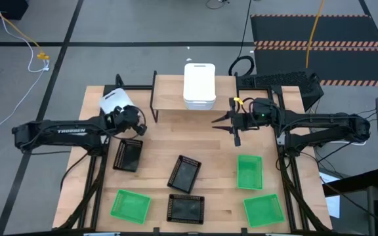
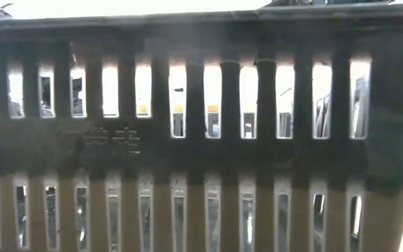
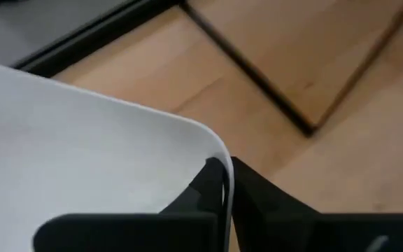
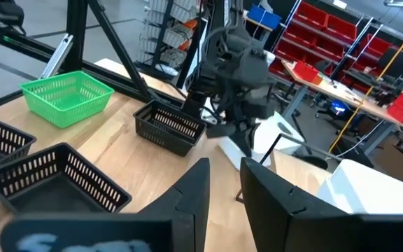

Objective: Stack baskets on shelf by color
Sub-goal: Stack the white bin on top of the other white bins on the shelf

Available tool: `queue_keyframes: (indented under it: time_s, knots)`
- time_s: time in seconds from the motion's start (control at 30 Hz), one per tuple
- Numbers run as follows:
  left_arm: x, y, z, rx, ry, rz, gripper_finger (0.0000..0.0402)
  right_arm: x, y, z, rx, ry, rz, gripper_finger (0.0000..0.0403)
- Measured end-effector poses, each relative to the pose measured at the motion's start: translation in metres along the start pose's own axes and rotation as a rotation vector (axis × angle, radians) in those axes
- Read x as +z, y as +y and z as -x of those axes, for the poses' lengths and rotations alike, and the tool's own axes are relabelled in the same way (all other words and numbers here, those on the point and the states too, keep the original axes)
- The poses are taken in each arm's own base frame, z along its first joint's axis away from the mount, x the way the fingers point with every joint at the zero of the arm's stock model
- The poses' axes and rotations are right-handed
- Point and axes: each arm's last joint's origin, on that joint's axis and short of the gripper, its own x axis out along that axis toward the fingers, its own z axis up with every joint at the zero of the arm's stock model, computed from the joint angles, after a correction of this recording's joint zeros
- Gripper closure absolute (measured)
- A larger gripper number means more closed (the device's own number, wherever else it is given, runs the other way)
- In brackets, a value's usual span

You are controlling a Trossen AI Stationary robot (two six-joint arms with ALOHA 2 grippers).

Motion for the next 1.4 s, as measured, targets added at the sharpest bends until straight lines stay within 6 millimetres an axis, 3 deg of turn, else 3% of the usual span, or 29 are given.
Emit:
queue_keyframes:
  time_s: [0.23,0.4,0.6,0.83,1.07,1.27,1.33,1.4]
  knots:
    - [0.024,0.002,0.020,0.028,0.014,-0.007,0.0392,-0.002,0.001,0.000,0.009,0.020,-0.006,0.0325]
    - [0.051,0.002,0.044,0.041,0.023,-0.130,0.0389,-0.003,0.001,0.000,0.015,0.028,-0.009,0.0325]
    - [0.082,-0.016,0.086,-0.112,-0.066,-0.378,0.0395,-0.006,0.003,0.000,0.030,0.061,-0.012,0.0325]
    - [0.098,-0.043,0.149,-0.348,-0.256,-0.689,0.0396,-0.012,0.005,0.001,0.065,0.115,0.127,0.0325]
    - [0.103,-0.061,0.204,-0.590,-0.431,-0.899,0.0396,-0.003,0.002,0.000,0.026,0.028,0.423,0.0325]
    - [0.087,-0.078,0.234,-1.138,-0.402,-1.042,0.0393,0.012,-0.003,0.002,-0.050,-0.102,0.458,0.0325]
    - [0.081,-0.085,0.237,-1.242,-0.400,-1.122,0.0395,0.015,-0.001,0.002,0.009,-0.171,0.454,0.0325]
    - [0.077,-0.093,0.238,-1.291,-0.427,-1.198,0.0397,0.015,0.006,0.002,0.176,-0.261,0.467,0.0327]
